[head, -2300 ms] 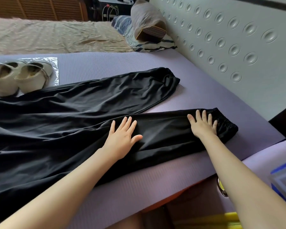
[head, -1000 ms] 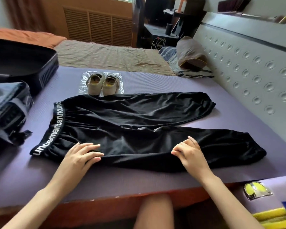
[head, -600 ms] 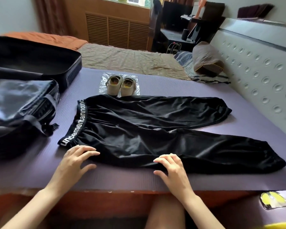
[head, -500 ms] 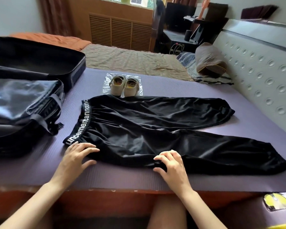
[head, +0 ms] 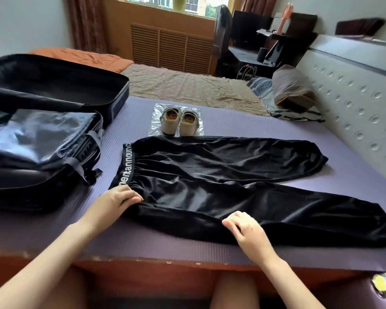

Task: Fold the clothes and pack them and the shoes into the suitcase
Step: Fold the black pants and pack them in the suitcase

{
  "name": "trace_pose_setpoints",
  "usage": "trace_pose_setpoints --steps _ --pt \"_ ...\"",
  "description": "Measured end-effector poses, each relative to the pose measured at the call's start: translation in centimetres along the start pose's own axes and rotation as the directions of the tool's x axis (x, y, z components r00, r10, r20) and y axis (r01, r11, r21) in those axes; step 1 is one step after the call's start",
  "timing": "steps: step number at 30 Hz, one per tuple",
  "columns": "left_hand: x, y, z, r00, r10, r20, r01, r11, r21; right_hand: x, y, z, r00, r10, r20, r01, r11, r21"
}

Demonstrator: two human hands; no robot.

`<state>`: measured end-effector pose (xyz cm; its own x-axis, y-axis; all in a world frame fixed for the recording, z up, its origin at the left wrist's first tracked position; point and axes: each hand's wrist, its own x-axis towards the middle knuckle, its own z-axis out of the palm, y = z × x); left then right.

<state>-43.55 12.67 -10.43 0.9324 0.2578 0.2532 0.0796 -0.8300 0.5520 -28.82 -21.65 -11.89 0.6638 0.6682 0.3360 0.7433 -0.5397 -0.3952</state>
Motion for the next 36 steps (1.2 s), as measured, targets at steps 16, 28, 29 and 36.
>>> trace_pose_setpoints --steps 16,28,29,36 --pt "-3.8 -3.0 -0.7 0.961 0.247 -0.123 -0.221 0.956 0.192 -2.0 -1.1 1.2 0.979 -0.135 -0.151 0.141 0.990 0.028" --pt "0.1 0.0 -0.4 0.981 0.170 -0.095 -0.155 0.977 0.148 2.3 -1.2 -0.7 0.996 0.093 -0.010 -0.092 0.992 0.083" --pt "1.0 0.4 0.4 0.987 0.138 -0.081 -0.124 0.978 0.166 3.5 -0.9 -0.6 0.986 0.152 0.065 -0.155 0.987 0.048" --pt "6.4 2.8 4.8 0.960 -0.171 0.221 0.068 0.910 0.409 7.4 1.6 1.7 0.823 0.404 0.399 -0.288 0.902 -0.320"
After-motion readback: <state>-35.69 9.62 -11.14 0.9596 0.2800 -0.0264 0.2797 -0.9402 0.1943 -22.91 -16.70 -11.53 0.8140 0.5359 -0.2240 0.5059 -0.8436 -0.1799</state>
